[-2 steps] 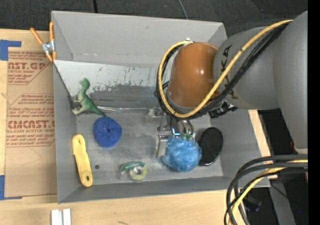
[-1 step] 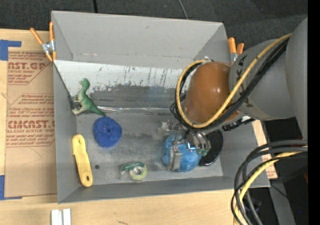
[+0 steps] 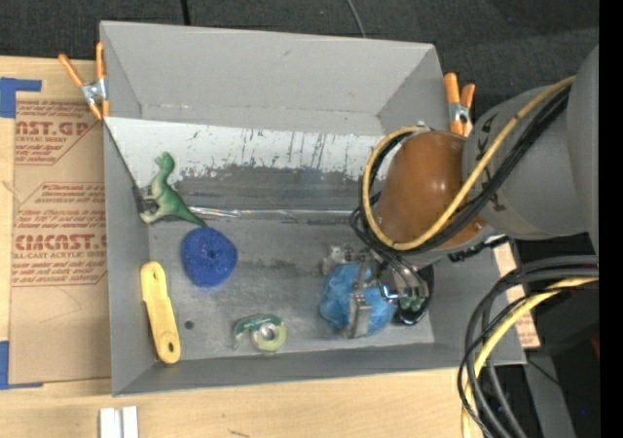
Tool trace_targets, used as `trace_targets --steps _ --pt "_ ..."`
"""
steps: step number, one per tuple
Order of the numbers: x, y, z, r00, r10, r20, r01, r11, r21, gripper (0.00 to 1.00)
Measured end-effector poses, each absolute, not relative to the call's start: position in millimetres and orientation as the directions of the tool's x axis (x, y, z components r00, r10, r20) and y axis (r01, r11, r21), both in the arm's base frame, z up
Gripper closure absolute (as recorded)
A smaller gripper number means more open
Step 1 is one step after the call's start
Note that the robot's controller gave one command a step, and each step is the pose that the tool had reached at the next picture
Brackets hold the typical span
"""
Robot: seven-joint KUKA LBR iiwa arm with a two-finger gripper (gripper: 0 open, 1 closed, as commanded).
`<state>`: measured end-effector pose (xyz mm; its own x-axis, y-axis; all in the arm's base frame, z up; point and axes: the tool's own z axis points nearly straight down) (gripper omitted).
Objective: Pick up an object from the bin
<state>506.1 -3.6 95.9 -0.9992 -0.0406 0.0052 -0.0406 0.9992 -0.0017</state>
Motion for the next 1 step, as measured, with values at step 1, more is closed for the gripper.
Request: trace_targets --steps 1 --pt "505.4 -23.3 88.2 -0.998 -0.064 -0.004 -0.064 0.998 0.003 0.0"
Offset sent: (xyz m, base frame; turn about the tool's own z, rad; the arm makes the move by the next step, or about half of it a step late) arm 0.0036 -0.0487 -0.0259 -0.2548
